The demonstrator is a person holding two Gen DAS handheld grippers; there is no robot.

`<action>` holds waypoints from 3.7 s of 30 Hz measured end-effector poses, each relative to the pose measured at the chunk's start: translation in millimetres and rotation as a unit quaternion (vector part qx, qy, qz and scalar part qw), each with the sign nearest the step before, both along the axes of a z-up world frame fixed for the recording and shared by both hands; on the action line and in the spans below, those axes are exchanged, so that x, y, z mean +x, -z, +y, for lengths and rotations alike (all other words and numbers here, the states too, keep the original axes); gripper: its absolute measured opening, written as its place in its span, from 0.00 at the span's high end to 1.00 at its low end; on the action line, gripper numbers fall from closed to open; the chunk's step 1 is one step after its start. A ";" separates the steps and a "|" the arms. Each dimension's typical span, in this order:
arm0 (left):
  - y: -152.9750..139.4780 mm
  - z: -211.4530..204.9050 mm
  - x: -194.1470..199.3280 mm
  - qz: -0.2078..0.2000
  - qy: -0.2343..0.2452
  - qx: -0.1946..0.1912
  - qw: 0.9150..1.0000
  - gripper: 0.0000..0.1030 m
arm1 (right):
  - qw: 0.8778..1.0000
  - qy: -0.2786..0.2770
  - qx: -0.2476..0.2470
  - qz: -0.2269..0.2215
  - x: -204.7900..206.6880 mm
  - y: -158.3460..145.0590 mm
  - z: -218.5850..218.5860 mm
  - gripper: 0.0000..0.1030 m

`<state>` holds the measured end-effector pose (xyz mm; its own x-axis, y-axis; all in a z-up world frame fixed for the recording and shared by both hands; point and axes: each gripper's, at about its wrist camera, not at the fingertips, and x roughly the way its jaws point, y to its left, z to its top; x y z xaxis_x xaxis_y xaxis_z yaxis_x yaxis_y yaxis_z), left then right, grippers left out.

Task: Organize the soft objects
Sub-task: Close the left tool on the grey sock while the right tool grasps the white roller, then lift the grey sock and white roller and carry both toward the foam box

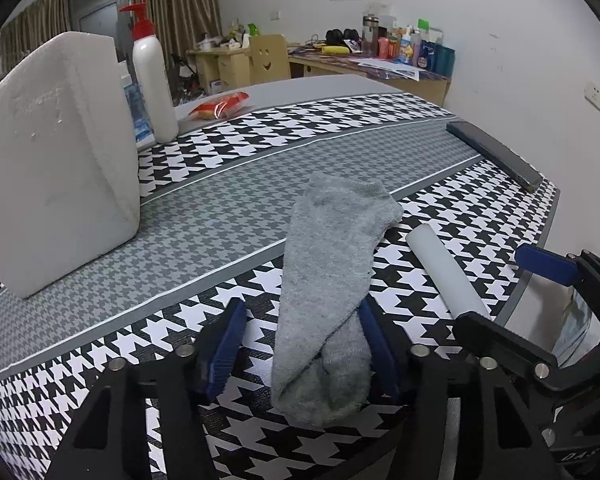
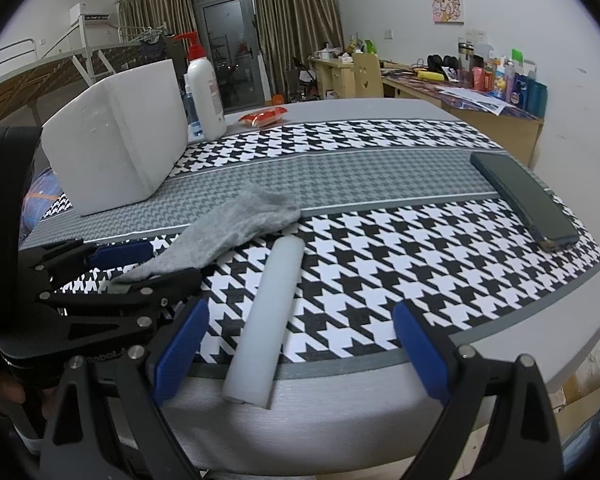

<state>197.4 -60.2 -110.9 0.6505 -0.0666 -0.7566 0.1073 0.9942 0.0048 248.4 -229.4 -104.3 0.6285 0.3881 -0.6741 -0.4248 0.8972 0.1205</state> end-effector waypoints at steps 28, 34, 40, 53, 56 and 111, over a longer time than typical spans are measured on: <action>-5.5 6.1 -10.4 -0.010 0.003 -0.017 1.000 0.87 | 0.999 -0.002 -0.043 -0.001 -4.3 4.7 21.1 0.46; -8.3 6.8 -13.4 -0.015 0.007 -0.016 1.000 0.87 | 0.998 -0.017 -0.062 -0.009 -11.5 3.6 27.7 0.72; -12.1 9.8 -17.4 -0.018 0.004 -0.016 1.000 0.87 | 0.998 -0.013 -0.055 -0.003 -10.1 2.8 25.4 0.79; -27.7 14.5 -28.0 -0.041 0.000 -0.015 0.999 0.87 | 0.999 -0.005 -0.050 -0.018 -14.4 -10.7 21.0 0.79; -32.6 15.8 -31.2 -0.050 -0.001 -0.016 0.999 0.88 | 0.999 -0.004 -0.050 -0.020 -15.1 -13.5 21.1 0.79; -107.8 62.0 -61.8 -0.157 -0.014 -0.039 0.987 0.89 | 0.996 -0.026 -0.014 -0.088 -27.5 -70.2 44.4 0.79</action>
<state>135.6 1.8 -3.1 0.8541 -0.0960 -0.5112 0.0854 0.9954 -0.0442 220.9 -185.0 -34.1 0.7177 0.4051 -0.5664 -0.4826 0.8757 0.0148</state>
